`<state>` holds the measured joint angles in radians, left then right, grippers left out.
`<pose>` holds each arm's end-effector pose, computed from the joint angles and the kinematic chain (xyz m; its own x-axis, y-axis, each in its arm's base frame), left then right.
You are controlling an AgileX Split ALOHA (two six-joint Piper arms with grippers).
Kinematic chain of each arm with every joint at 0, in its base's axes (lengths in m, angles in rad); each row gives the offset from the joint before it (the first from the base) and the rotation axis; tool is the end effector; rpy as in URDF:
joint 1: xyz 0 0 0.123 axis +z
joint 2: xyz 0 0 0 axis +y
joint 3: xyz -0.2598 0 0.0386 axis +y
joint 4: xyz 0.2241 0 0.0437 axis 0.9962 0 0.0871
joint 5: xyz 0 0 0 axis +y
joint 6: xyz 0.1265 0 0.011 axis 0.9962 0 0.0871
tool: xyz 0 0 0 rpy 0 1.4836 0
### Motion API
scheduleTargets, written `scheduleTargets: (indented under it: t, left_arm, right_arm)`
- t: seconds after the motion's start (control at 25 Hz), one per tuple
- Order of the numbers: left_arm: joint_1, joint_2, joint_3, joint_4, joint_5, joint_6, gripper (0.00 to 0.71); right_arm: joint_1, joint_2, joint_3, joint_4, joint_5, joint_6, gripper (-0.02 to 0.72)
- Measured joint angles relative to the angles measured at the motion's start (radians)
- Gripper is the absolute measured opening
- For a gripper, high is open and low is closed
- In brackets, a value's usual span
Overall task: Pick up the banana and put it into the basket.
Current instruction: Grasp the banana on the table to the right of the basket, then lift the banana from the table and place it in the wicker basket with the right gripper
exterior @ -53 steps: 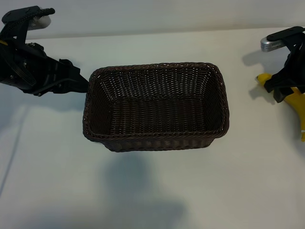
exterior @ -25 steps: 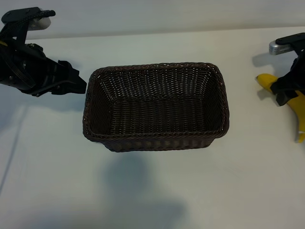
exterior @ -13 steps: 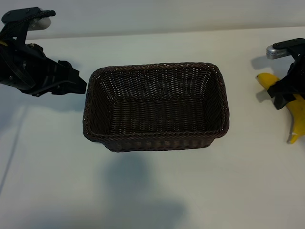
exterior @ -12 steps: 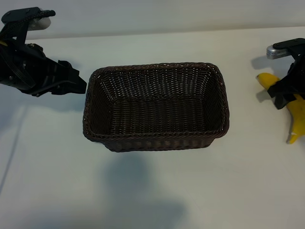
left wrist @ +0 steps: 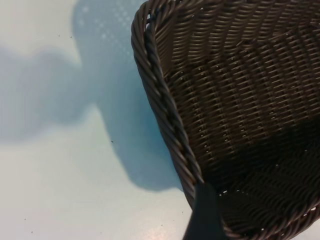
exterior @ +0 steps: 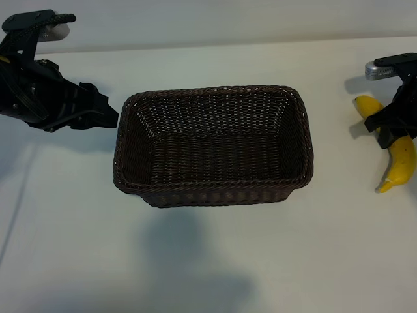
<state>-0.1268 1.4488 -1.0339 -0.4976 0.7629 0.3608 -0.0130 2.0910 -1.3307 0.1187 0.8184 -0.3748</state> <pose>0.2838 -0.0784 0.2327 -0.8523 0.0960 -0.5141 0.2775 0.9162 -0.2890 0.3657 0.0062 0.0804 -0.9556 -0.2758 -0.1041 -0.2827 0.9574 0.0585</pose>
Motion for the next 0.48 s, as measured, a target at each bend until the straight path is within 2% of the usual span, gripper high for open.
scheduleTargets:
  t: [0.28, 0.48]
  left_arm:
    - [0.0, 0.0, 0.0, 0.0, 0.0, 0.0, 0.583]
    - [0.0, 0.0, 0.0, 0.0, -0.002, 0.0, 0.583]
  right_arm:
    - [0.0, 0.003, -0.08, 0.001, 0.109, 0.024, 0.406]
    - [0.0, -0.038, -0.106, 0.003, 0.154, 0.026, 0.406]
